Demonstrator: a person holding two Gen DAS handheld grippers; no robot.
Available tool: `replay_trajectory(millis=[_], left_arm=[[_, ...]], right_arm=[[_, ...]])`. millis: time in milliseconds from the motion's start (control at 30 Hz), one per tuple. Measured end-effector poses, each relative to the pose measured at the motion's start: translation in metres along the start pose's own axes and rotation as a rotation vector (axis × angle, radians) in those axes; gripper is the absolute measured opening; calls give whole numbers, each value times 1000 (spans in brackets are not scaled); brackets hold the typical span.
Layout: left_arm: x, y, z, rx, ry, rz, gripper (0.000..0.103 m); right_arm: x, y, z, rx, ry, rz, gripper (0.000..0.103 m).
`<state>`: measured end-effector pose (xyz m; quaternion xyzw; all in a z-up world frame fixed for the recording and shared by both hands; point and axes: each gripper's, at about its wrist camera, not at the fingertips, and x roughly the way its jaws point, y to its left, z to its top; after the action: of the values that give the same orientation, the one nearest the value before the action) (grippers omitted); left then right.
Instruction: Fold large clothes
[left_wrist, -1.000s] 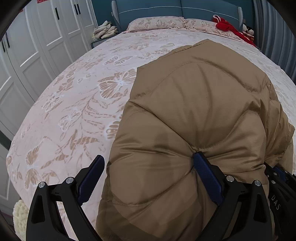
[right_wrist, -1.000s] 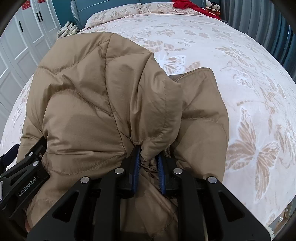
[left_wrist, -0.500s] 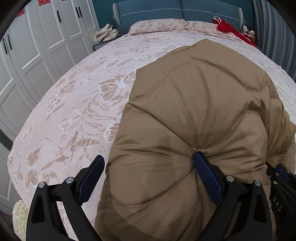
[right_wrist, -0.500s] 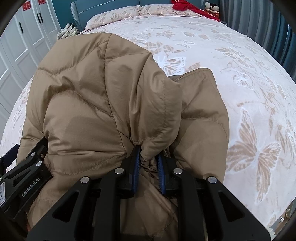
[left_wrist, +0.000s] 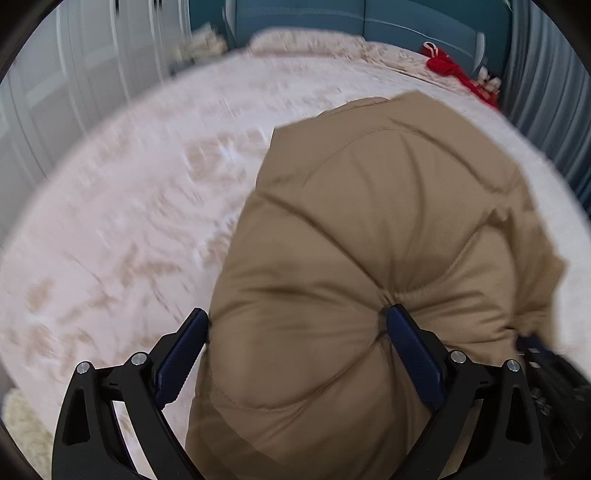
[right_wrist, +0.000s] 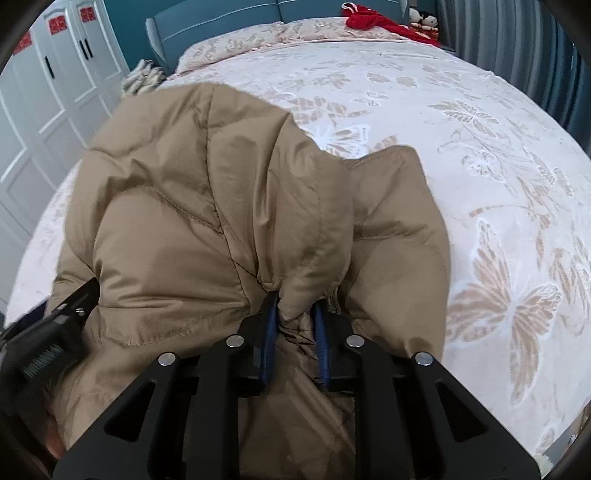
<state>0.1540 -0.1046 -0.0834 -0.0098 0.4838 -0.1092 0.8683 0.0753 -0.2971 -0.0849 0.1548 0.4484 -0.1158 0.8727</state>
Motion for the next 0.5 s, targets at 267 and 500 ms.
replay_trajectory(millis=[267, 500], left_arm=[[-31, 79, 2, -249, 79, -206, 95], [4, 92, -2, -407, 223, -445, 96]], right_arm=[[-44, -74, -8, 329, 49, 184, 64], [-9, -101, -21, 534, 159, 352, 70]])
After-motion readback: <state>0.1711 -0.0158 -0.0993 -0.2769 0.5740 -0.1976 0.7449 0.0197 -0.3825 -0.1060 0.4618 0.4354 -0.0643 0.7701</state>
